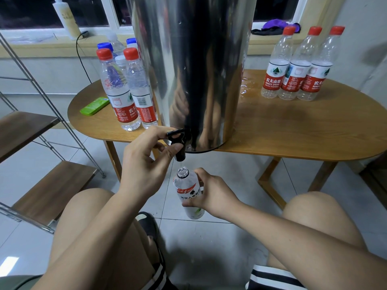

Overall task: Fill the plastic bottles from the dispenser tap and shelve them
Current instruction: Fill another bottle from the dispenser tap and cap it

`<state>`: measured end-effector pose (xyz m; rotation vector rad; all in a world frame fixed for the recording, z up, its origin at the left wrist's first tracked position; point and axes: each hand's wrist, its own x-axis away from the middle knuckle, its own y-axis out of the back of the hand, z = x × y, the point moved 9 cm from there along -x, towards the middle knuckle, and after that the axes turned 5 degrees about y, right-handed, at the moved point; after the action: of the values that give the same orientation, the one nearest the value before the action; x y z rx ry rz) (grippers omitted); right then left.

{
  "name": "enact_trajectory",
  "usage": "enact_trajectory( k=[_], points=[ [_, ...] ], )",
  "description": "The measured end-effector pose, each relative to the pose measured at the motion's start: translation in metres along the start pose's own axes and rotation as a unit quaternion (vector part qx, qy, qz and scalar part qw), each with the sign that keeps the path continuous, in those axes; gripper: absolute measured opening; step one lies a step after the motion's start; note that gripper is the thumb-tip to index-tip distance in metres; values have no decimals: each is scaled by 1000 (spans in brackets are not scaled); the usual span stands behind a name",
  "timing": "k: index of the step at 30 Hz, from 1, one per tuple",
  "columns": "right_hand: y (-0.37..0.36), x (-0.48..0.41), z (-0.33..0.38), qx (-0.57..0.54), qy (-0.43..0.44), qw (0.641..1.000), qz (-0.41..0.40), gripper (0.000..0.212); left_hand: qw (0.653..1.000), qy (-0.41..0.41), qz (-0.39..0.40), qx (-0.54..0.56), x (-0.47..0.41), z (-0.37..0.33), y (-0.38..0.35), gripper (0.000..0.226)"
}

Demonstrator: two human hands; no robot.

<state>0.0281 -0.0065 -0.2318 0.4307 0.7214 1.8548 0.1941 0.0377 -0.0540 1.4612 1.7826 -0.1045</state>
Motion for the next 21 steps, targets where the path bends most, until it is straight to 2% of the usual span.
enact_trajectory(
  k=[21],
  points=[
    [0,-1,-2,-1,2,1000,1,72,1000,-7,-3,-11,0,-7,1,19]
  ],
)
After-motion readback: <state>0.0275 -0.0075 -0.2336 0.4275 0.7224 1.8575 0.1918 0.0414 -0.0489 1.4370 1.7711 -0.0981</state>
